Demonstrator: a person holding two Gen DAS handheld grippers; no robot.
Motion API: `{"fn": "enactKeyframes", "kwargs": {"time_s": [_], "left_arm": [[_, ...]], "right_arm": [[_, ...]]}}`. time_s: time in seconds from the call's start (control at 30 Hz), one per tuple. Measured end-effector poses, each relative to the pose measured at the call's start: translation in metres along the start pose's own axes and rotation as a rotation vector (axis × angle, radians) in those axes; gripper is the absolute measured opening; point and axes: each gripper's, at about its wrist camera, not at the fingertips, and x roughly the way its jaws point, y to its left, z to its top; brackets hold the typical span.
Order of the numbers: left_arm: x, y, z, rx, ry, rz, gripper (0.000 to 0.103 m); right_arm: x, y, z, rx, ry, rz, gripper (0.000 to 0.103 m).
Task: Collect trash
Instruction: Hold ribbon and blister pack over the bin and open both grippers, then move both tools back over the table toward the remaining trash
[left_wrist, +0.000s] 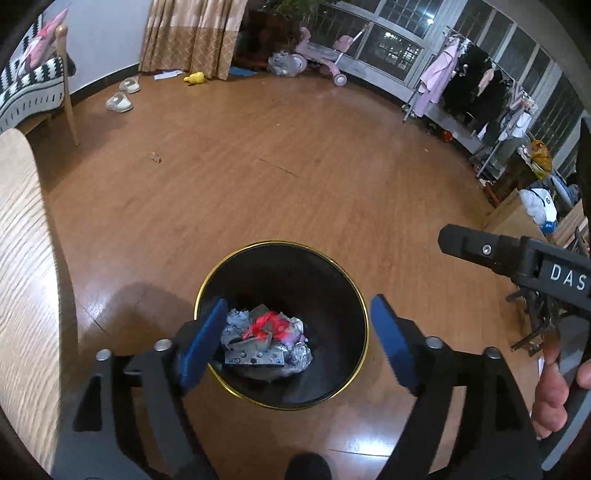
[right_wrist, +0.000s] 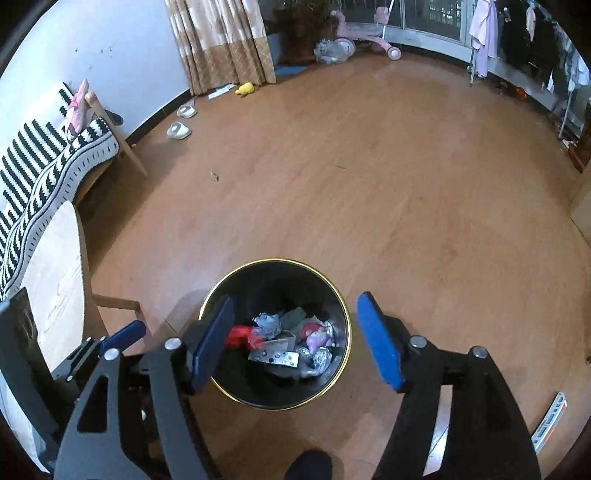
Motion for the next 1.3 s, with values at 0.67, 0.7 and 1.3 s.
{"fn": "enactKeyframes", "kwargs": {"time_s": [0.67,0.7,1.3], "left_arm": [[-0.205,0.167,-0.026,-0.179,-0.235,0.355,0.089],[-0.218,0.185,-0.032,-0.206,-0.24,0.387,0.089],[-0.432,0.516,-0.206,-0.792,-0.249,0.872,0.089]], "right_arm": [[0.006,0.194,-0.016,-0.249,0.001,0.23,0.071],[0.008,0.212,-0.021,-0.271,0.007,0.248,0.071],[-0.012,0.539,-0.158,-0.757,0.095,0.533,0.071]]}}
